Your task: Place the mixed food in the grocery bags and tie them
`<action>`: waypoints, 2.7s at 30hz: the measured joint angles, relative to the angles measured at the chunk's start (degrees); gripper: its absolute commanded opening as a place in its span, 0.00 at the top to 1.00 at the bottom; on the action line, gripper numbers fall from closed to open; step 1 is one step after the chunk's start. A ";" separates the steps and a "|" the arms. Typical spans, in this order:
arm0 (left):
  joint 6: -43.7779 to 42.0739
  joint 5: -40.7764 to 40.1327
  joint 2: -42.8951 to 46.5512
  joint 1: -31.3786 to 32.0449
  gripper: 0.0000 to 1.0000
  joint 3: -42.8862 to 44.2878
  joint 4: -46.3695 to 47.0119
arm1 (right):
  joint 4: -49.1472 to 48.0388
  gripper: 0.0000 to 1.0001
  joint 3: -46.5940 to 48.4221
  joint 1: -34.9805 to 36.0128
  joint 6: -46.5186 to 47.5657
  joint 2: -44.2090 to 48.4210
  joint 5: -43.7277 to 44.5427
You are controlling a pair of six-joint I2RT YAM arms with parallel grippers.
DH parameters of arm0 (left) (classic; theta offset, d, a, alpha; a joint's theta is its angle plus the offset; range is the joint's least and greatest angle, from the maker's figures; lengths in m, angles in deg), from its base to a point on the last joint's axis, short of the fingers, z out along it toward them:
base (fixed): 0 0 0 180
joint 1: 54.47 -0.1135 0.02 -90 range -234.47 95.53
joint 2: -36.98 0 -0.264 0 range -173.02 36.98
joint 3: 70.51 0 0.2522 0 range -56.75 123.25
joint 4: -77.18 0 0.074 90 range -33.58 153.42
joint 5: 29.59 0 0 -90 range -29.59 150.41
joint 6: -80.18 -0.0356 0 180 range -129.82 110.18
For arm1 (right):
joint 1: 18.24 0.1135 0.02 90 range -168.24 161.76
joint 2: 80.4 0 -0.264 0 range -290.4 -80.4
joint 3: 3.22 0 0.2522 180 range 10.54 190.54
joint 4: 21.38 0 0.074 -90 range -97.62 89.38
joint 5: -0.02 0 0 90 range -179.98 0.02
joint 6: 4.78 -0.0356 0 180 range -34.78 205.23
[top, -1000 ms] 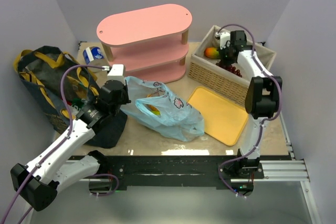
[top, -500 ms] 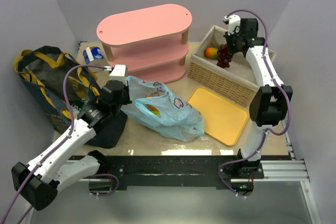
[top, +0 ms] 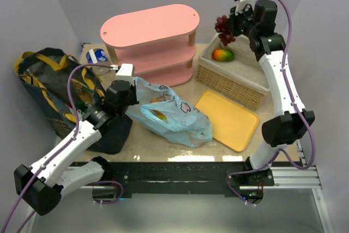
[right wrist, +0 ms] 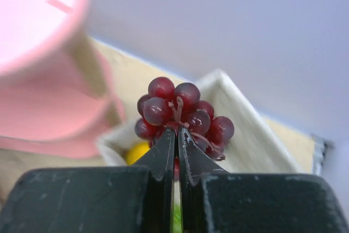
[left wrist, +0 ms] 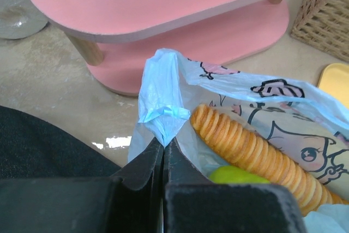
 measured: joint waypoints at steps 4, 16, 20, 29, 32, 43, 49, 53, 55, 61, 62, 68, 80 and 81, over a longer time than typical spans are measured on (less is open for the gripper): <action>0.07 0.00 -0.02 0.00 1.00 1.40 0.87 | -3.48 1.00 2.47 8.26 -1.99 2.89 -2.19; 0.85 0.39 1.22 0.00 1.00 3.93 1.92 | -12.92 1.00 1.77 25.53 -16.98 4.35 -12.57; 1.16 0.33 2.64 0.00 1.00 3.93 1.66 | -15.12 1.00 -1.53 28.46 -20.48 4.61 -14.08; 1.09 0.72 3.80 0.00 1.00 3.93 1.68 | -14.88 1.00 -3.41 34.32 -25.64 3.96 -15.61; 1.09 1.07 4.15 0.00 1.00 3.93 1.68 | -14.40 1.00 -3.41 35.65 -26.36 3.96 -15.67; 0.81 1.77 7.21 0.00 1.00 3.78 1.68 | -8.68 1.00 -8.68 37.94 -29.51 5.77 -15.50; 0.42 2.60 8.20 -0.04 1.00 2.89 1.81 | -0.81 1.00 -10.99 38.40 -29.07 6.51 -15.47; 0.37 2.99 8.50 -0.04 1.00 2.23 1.84 | 4.94 1.00 -9.92 38.66 -27.96 6.25 -15.50; 0.20 3.04 8.61 -0.04 1.00 2.19 1.97 | 8.41 1.00 -7.89 38.82 -26.88 5.42 -15.50; -0.02 3.19 9.33 -0.04 1.00 2.08 2.23 | 18.67 0.31 -0.42 40.09 -22.32 -0.22 -15.21; -0.02 3.19 9.38 -0.04 1.00 1.97 2.27 | 19.71 0.25 0.17 40.37 -21.68 -1.14 -15.19; -0.15 3.15 9.16 -0.04 1.00 1.49 2.38 | 24.17 0.16 4.09 40.85 -18.62 -3.41 -11.58; -1.73 2.03 6.03 -0.04 1.00 1.42 2.54 | 15.98 0.12 10.73 5.16 -20.83 -9.62 1.99; -1.81 1.86 5.38 -0.04 1.00 1.42 2.51 | 15.10 0.11 10.80 3.04 -21.35 -11.69 2.62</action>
